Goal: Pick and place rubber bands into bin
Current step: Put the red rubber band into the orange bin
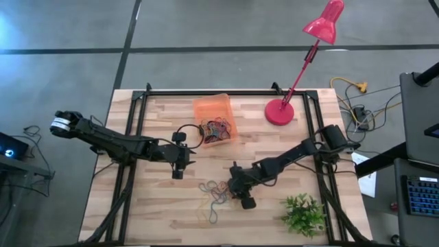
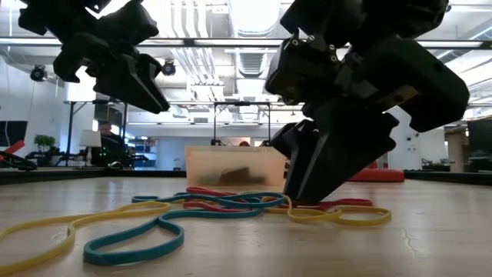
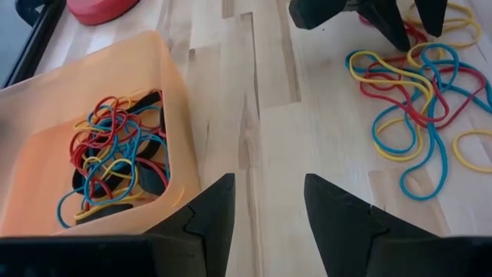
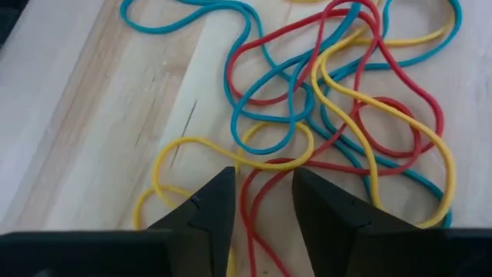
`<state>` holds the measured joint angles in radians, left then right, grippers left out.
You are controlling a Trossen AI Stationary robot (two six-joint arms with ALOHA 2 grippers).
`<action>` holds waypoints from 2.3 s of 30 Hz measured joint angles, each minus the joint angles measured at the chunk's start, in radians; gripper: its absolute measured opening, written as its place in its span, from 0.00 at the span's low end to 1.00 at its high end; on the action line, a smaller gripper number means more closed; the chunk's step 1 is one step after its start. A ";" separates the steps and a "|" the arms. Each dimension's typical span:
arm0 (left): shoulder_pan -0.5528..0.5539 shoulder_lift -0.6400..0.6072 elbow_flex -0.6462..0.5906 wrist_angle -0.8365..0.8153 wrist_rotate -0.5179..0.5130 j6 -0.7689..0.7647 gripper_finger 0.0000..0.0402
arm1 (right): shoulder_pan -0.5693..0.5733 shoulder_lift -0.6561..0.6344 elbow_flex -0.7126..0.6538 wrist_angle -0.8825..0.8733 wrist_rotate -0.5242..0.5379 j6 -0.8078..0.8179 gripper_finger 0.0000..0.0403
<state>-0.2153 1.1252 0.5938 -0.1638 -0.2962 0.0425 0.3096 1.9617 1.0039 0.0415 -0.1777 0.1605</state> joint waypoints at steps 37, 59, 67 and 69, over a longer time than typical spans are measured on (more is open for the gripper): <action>0.000 0.000 -0.008 0.022 0.000 -0.001 0.35 | 0.080 -0.072 -0.014 -0.129 0.445 -0.077 0.02; 0.000 0.000 -0.009 0.025 0.000 0.000 0.35 | 0.086 -0.378 0.036 -0.212 0.875 -0.358 0.02; 0.000 0.000 -0.007 0.024 -0.001 0.000 0.35 | 0.002 -0.389 0.117 -0.210 0.948 -0.549 0.02; 0.000 0.000 -0.007 0.024 0.000 0.000 0.35 | -0.036 -0.389 0.128 -0.205 0.948 -0.574 0.02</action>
<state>-0.2153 1.1252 0.5869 -0.1394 -0.2966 0.0422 0.2735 1.5726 1.1317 -0.1638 0.7706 -0.4130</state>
